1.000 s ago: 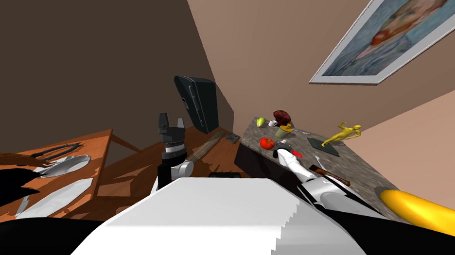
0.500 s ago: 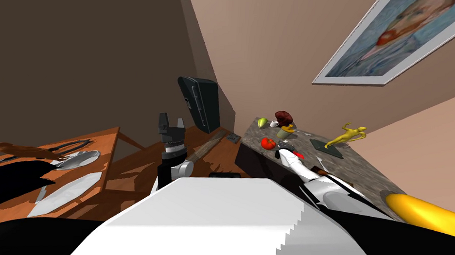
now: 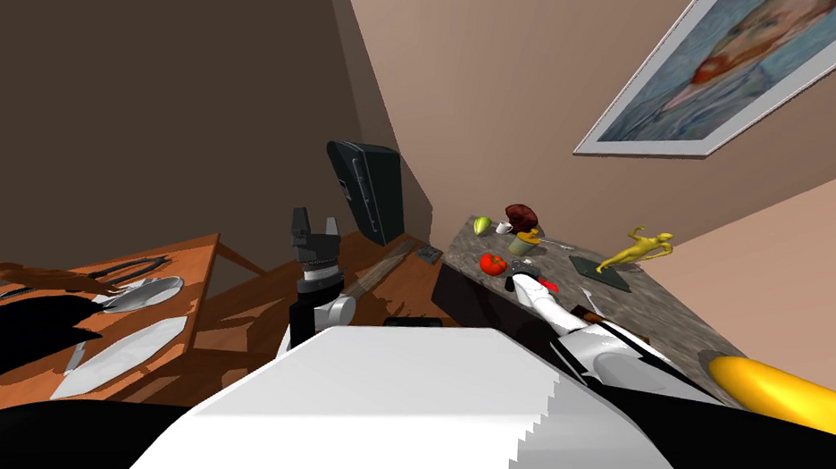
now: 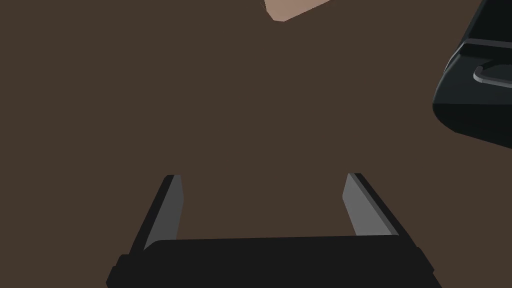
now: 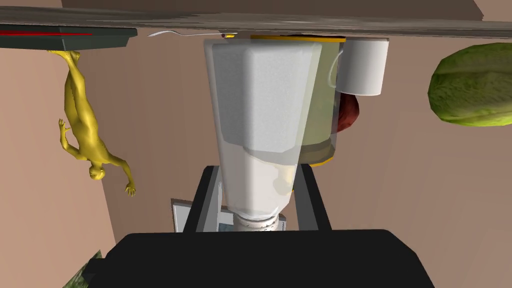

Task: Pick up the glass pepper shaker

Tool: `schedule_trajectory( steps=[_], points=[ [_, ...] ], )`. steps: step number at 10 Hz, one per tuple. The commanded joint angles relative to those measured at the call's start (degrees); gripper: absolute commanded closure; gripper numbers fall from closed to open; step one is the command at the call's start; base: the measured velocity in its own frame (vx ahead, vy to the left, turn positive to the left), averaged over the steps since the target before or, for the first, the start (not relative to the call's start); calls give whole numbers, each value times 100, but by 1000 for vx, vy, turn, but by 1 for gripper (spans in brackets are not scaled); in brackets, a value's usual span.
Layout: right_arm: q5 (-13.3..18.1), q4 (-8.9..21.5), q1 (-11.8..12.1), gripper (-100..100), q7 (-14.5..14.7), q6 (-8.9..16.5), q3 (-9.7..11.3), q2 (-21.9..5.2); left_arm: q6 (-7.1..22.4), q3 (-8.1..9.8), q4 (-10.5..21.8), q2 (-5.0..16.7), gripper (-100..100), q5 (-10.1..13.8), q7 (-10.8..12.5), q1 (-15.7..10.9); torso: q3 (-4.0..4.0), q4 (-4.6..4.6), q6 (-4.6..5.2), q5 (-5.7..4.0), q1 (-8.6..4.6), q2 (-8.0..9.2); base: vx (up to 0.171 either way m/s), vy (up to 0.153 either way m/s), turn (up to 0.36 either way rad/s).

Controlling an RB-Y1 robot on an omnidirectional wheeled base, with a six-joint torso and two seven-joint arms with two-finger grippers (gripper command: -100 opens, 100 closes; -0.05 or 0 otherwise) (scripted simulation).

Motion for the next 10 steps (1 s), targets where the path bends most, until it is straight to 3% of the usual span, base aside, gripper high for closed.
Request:
schedule_trajectory(
  steps=[1,2,4,5,6,10],
  points=[
    [0,0,0,0,0,0,0,0,0,0,0,0,0,0,0,0,0,0,0,0,0,0,0,0,0],
    [-104,-240,22,100,286,-257,-287,286,0,0,0,0,0,0,0,0,0,0,0,0,0,0,69,-22,-306],
    [-104,-240,22,100,648,-257,-307,344,0,0,0,0,0,0,0,1,-22,-24,9,-30,-10,-21,61,-6,-145],
    [-209,-481,46,100,844,-508,-601,585,0,0,0,0,0,0,0,0,-26,-31,-1,-42,-16,-21,63,-16,-347],
    [-209,-481,46,100,883,-514,-615,689,0,1,0,0,0,0,0,2,-37,-46,16,-59,-26,-30,71,-12,-233],
    [-209,-481,46,100,1344,-514,-615,689,0,0,0,0,0,0,0,0,-58,-83,-15,-115,-37,-33,2,3,12]
  ],
)
